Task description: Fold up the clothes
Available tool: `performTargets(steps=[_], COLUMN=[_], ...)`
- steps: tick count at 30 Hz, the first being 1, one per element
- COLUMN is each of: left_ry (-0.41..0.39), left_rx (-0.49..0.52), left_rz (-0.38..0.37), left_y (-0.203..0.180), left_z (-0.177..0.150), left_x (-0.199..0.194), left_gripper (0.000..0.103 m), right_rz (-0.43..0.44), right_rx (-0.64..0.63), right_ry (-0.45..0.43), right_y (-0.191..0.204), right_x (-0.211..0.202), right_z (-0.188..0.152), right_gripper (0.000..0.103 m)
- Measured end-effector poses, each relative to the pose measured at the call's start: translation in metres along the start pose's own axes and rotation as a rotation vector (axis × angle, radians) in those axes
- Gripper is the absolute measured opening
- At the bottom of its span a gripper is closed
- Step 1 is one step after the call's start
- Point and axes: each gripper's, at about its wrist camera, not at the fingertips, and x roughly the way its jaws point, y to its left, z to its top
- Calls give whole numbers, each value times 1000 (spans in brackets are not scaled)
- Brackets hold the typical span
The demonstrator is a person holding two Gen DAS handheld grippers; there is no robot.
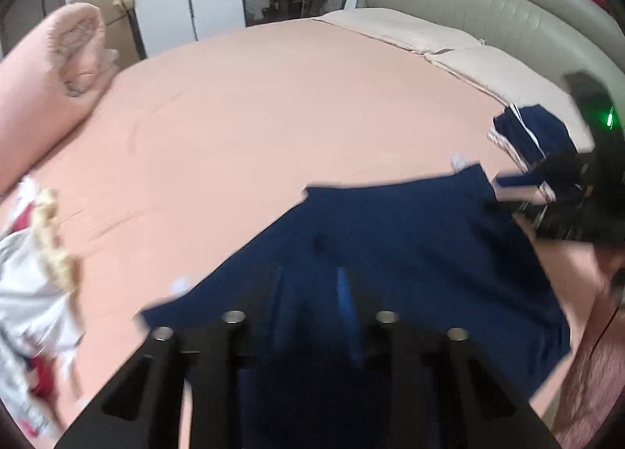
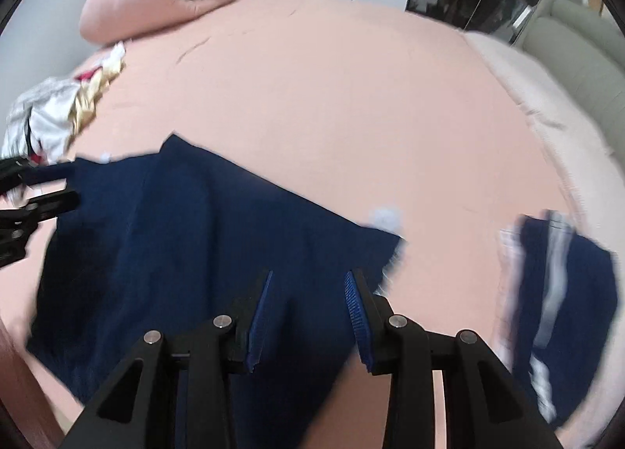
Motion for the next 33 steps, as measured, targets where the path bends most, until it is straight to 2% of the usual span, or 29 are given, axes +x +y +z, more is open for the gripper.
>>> performTargets(steps=[3,4,6,10,12,14,15,17,18,20,22,24,27,28,30,31,32,33], left_ry=[36,60,96,74,67,38,15,6,25,63,95,94,81,72,28,21,25,29], left_rx=[15,15,44,59,61,84,77,25,5,-34,-95,-99,-94,-86,-54,-31,-10,11], left_rz=[-51,-67,-51,-57,-95,-73,-41,5,18,44,-47,-98,-178,-208,-235,-237,-254,-271], left_y=[-16,-23,-28,-32,-32,-29,-29,-13,-7,3,16,16,12,9,6,3,2,0], left_z=[15,7,14,34,44,52,55,52,52,54,57,62,69,74,77,81,80,78], left_x=[45,52,66,64,62,46,47,42,47,58,64,68,73,72,63,60,60,60], left_gripper=[21,21,21,21,21,21,21,21,21,21,21,22,23,23,23,23,23,24], right_rz=[-16,0,9,-170,-115,-53,-29,0,-1,47,81,82,88,103,127,133,160,186], right_rx=[-2,21,54,64,156,244,277,328,344,382,413,409,403,389,367,363,367,376], right_ry=[71,71,45,42,49,28,-15,-84,-83,-19,-1,-37,-42,-47,-52,-48,-43,-42], right_y=[-5,-13,-30,-67,-89,-102,-107,-114,-117,-123,-126,-128,-124,-121,-116,-113,-113,-115], right_x=[31,36,31,14,5,-5,-12,-22,-20,-4,5,5,8,5,2,3,2,0], right_z=[-2,-5,-13,-38,-47,-46,-45,-44,-43,-43,-41,-37,-36,-36,-35,-36,-37,-38], right_gripper=[37,36,34,34,36,37,39,44,46,47,49,56,62,59,35,19,11,9])
